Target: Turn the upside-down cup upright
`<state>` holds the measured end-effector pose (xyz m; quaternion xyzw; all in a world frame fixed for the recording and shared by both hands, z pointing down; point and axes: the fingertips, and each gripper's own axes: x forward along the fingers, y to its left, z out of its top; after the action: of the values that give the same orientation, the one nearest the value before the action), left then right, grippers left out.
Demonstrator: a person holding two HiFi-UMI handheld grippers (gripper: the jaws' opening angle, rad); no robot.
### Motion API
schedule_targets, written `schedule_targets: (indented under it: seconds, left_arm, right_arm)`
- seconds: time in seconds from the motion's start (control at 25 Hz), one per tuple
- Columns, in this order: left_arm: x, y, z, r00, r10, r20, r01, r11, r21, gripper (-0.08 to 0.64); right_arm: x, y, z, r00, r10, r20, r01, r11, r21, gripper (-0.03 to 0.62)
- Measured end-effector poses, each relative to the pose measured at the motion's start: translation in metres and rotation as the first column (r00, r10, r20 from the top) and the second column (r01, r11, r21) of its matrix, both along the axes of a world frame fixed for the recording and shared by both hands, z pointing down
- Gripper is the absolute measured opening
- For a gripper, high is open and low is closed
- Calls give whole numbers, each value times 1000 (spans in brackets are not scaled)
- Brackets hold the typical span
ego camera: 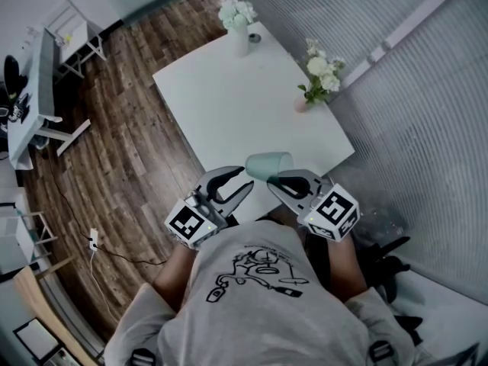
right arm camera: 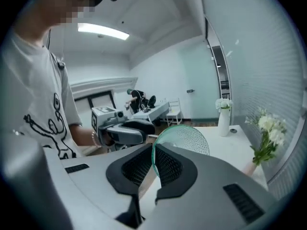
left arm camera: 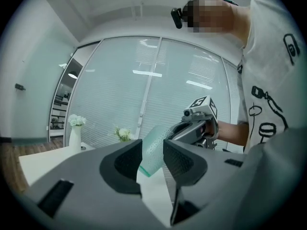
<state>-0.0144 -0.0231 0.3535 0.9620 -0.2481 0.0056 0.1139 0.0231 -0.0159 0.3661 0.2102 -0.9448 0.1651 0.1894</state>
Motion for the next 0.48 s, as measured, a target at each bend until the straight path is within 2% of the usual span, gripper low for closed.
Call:
schedule_targets:
  seconds: [0.28, 0.48]
  left_arm:
    - [-1, 3, -9, 998, 56, -18, -56, 998, 10, 206]
    - [-2, 2, -12, 995, 92, -26, -92, 996, 17, 253]
  right_arm:
    - [4, 1, -16, 976, -1, 220, 30, 992, -126, 46]
    - [7, 2, -20, 936, -3, 353, 78, 977, -198, 46]
